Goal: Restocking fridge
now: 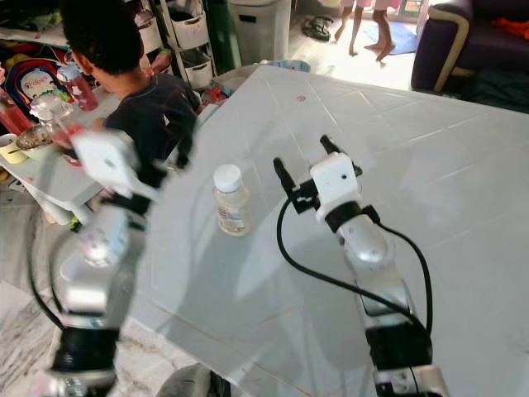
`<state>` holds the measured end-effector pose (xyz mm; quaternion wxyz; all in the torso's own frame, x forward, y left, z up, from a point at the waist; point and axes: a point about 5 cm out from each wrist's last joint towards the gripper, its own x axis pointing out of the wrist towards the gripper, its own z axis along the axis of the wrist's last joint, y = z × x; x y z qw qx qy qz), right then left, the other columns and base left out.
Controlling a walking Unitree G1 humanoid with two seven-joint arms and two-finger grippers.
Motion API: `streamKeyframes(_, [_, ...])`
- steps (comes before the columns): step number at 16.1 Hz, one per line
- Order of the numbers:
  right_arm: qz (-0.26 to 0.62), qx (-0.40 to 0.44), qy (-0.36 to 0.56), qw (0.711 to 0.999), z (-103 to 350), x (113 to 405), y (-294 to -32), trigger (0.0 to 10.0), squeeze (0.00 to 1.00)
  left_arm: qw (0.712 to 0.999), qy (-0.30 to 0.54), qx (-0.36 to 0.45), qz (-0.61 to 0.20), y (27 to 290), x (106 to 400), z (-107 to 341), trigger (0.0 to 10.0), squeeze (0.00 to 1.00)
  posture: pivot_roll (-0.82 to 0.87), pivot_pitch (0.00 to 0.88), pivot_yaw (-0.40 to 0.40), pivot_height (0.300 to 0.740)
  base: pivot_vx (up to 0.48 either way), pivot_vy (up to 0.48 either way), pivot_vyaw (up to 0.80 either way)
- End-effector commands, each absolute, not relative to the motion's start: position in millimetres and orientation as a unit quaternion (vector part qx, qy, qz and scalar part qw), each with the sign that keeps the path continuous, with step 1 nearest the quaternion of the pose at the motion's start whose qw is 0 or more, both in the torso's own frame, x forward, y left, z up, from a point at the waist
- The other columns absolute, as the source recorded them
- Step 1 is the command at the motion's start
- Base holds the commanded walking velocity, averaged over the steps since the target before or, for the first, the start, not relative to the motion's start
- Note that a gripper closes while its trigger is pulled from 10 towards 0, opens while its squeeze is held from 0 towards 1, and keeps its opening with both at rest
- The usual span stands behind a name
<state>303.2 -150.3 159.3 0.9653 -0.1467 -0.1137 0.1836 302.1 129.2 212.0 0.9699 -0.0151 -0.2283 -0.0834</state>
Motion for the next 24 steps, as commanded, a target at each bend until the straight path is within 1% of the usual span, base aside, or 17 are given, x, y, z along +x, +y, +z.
streamKeyframes(1, [0.186,-0.135,-0.117,0.966,159.7,298.5,-149.3,10.0,1.0,0.982,-0.185,-0.001,-0.025,152.1,307.2,198.3,10.0,1.0,-0.04,0.035,0.058,0.74,0.0,0.0,0.0])
streamKeyframes(2, [0.179,-0.13,-0.118,0.968,157.3,293.1,-149.7,10.0,1.0,0.988,-0.155,-0.008,0.006,167.9,308.8,187.0,10.0,0.04,-0.04,0.035,0.057,0.74,0.0,0.0,0.0])
streamKeyframes(3, [0.173,-0.12,-0.113,0.971,155.3,291.5,-150.3,10.0,1.0,0.991,-0.135,0.01,0.022,175.3,310.1,180.5,10.0,0.0,-0.04,0.033,0.058,0.74,0.0,0.0,0.0])
streamKeyframes(4, [0.157,-0.112,-0.105,0.976,149.9,287.9,-151.7,10.0,0.19,0.993,-0.115,0.019,0.033,185.4,309.5,171.2,10.0,0.0,-0.05,0.023,0.07,0.74,0.0,0.0,0.0])
streamKeyframes(5, [0.156,-0.11,-0.105,0.976,147.9,285.4,-150.3,10.0,0.0,0.994,-0.104,0.022,0.04,189.0,309.3,166.8,10.0,0.0,-0.05,0.02,0.076,0.74,0.0,0.0,0.0])
streamKeyframes(7, [0.147,-0.089,-0.095,0.981,144.6,282.3,-147.5,10.0,0.0,0.995,-0.086,0.034,0.043,191.2,308.4,157.7,10.0,0.0,-0.05,0.017,0.082,0.74,0.0,0.0,0.0])
streamKeyframes(9, [0.146,-0.088,-0.094,0.981,143.5,281.0,-145.9,10.0,0.0,0.996,-0.07,0.037,0.043,190.5,305.9,150.1,10.0,0.0,-0.05,0.017,0.082,0.74,0.0,0.0,0.0])
streamKeyframes(12, [0.144,-0.09,-0.089,0.981,141.0,279.9,-144.9,10.0,0.0,0.998,-0.055,0.034,0.018,177.8,303.0,139.5,10.0,0.0,-0.05,0.021,0.087,0.74,-0.28,0.0,-0.6])
streamKeyframes(16, [0.149,-0.101,-0.083,0.98,137.6,277.9,-149.0,10.0,0.0,0.998,-0.046,0.051,0.009,177.3,301.4,133.6,10.0,0.0,-0.04,0.023,0.08,0.74,-0.277,0.0,-0.57])
streamKeyframes(17, [0.158,-0.093,-0.071,0.981,134.8,275.5,-150.4,10.0,0.0,0.998,-0.04,0.053,0.009,178.3,299.3,130.8,10.0,0.0,-0.04,0.021,0.082,0.74,-0.274,0.0,0.0])
streamKeyframes(19, [0.191,-0.115,-0.07,0.972,132.8,267.5,-153.5,10.0,0.0,0.998,-0.024,0.062,0.001,178.7,292.2,121.9,10.0,0.0,-0.04,0.008,0.098,0.74,-0.279,0.0,0.0])
streamKeyframes(20, [0.196,-0.111,-0.062,0.972,131.1,263.1,-157.7,10.0,0.0,0.998,-0.014,0.067,-0.004,180.2,288.5,117.2,10.0,0.0,-0.06,0.002,0.119,0.74,-0.277,0.0,0.0])
streamKeyframes(22, [0.169,-0.092,-0.038,0.98,127.4,252.3,-170.2,10.0,0.0,0.997,0.006,0.077,-0.022,180.0,281.1,105.2,10.0,0.0,-0.08,0.0,0.142,0.74,-0.272,0.0,0.0])
streamKeyframes(23, [0.157,-0.107,-0.03,0.981,124.3,241.8,-175.9,10.0,0.0,0.995,0.007,0.087,-0.045,174.5,275.3,98.9,10.0,0.0,-0.09,0.0,0.148,0.74,0.0,0.0,0.0])
streamKeyframes(24, [0.134,-0.09,-0.037,0.986,123.4,238.8,-176.2,10.0,0.0,0.994,0.005,0.094,-0.059,171.0,271.1,94.6,10.0,0.0,-0.1,0.0,0.148,0.74,0.0,0.0,0.0])
